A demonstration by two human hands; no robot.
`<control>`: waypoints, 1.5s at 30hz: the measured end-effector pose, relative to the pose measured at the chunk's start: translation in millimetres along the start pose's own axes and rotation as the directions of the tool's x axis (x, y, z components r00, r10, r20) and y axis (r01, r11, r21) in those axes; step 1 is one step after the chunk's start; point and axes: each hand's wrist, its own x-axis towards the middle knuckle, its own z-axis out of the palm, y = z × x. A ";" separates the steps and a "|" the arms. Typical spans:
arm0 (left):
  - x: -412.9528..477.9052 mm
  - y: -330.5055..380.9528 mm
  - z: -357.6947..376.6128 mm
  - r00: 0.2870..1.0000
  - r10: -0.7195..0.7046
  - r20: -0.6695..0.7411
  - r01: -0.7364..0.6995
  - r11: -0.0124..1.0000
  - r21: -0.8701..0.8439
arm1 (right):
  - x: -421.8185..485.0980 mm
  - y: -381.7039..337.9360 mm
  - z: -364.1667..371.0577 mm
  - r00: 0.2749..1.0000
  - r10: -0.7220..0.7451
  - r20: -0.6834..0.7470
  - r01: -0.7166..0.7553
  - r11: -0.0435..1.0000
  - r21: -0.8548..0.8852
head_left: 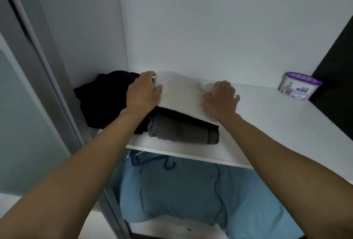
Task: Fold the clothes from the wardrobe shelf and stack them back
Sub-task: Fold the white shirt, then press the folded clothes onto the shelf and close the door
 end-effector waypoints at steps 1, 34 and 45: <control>0.6 -4.1 -4.7 0.999 0.014 -0.044 -0.011 0.997 0.070 | -3.5 -12.2 0.8 0.995 -0.090 -0.047 0.091 0.996 0.021; 155.1 -93.7 119.7 0.916 -0.291 0.276 0.089 0.819 0.566 | 190.6 -30.6 132.8 0.969 -0.197 0.148 0.200 0.980 -0.004; 124.7 -74.6 105.8 0.919 -0.274 0.283 0.079 0.832 0.548 | 186.4 -18.4 135.8 0.938 -0.331 0.102 0.337 0.941 -0.040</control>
